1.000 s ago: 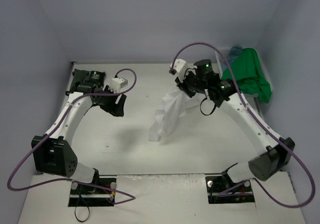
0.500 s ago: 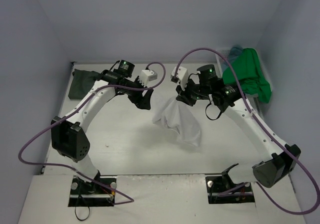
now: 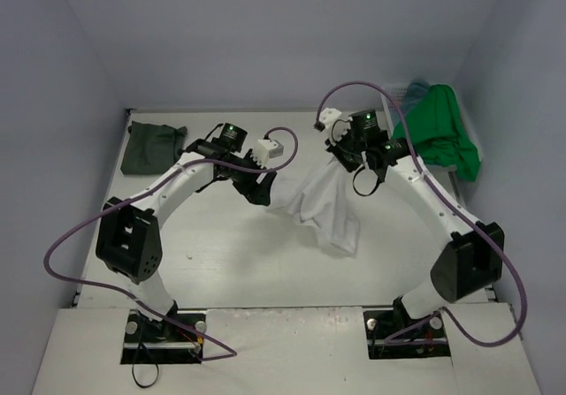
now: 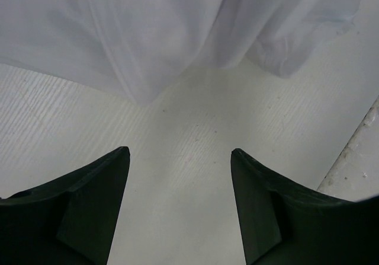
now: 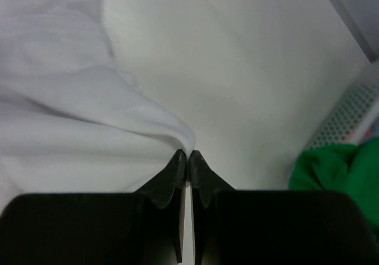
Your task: Fold and stack the t-shirts
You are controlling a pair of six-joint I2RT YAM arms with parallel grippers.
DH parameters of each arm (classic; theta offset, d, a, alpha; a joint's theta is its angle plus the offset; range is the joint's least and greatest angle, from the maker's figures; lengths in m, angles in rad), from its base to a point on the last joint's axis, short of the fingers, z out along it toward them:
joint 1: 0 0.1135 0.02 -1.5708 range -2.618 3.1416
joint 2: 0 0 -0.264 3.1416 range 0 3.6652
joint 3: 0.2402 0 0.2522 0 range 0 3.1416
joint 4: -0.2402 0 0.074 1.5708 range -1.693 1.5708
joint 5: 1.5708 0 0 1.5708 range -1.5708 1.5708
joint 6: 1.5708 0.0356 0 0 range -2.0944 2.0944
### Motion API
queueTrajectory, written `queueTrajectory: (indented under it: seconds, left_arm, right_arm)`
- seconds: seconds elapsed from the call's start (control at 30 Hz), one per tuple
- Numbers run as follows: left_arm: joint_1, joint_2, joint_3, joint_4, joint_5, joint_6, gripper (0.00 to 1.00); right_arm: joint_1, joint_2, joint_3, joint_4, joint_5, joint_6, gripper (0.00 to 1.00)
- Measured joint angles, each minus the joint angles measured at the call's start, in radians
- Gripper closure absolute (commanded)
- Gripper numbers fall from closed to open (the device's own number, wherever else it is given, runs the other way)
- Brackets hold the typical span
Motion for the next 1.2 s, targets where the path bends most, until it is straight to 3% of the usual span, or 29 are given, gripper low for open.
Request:
queueTrajectory:
  seconds: [0.17, 0.2, 0.27, 0.37, 0.5, 0.6, 0.7, 0.93, 1.03, 1.2]
  left_arm:
    - [0.000, -0.061, -0.028, 0.023, -0.023, -0.002, 0.36]
    - [0.000, -0.071, -0.029, 0.028, -0.027, -0.002, 0.36]
    - [0.000, -0.087, -0.029, 0.037, -0.030, -0.002, 0.36]
    - [0.000, -0.100, -0.032, 0.042, -0.037, -0.002, 0.35]
    - [0.000, -0.101, -0.050, 0.048, -0.047, -0.003, 0.33]
    - [0.000, -0.101, -0.066, 0.047, -0.050, -0.003, 0.33]
    - [0.000, -0.103, -0.070, 0.045, -0.056, -0.003, 0.33]
    - [0.005, -0.145, -0.082, 0.043, -0.071, -0.002, 0.32]
    - [0.018, -0.173, -0.085, 0.043, -0.071, -0.001, 0.32]
    - [0.075, -0.208, -0.089, 0.033, -0.059, 0.002, 0.32]
  right_arm:
    - [-0.138, 0.165, 0.002, 0.103, 0.185, 0.007, 1.00]
    - [-0.154, 0.201, 0.002, 0.124, 0.220, 0.006, 0.90]
    - [-0.174, 0.272, 0.003, 0.154, 0.283, 0.004, 0.87]
    - [-0.181, 0.362, 0.003, 0.179, 0.375, 0.000, 0.70]
    - [-0.167, 0.388, -0.028, 0.203, 0.493, -0.015, 0.58]
    - [-0.132, 0.324, -0.071, 0.206, 0.543, -0.027, 0.55]
    - [-0.080, 0.206, -0.080, 0.170, 0.515, -0.027, 0.57]
    - [-0.023, -0.040, -0.022, 0.037, 0.239, -0.023, 0.57]
    - [0.000, -0.055, -0.081, 0.012, 0.135, -0.033, 0.57]
    - [0.019, 0.050, -0.193, -0.032, -0.005, -0.056, 0.57]
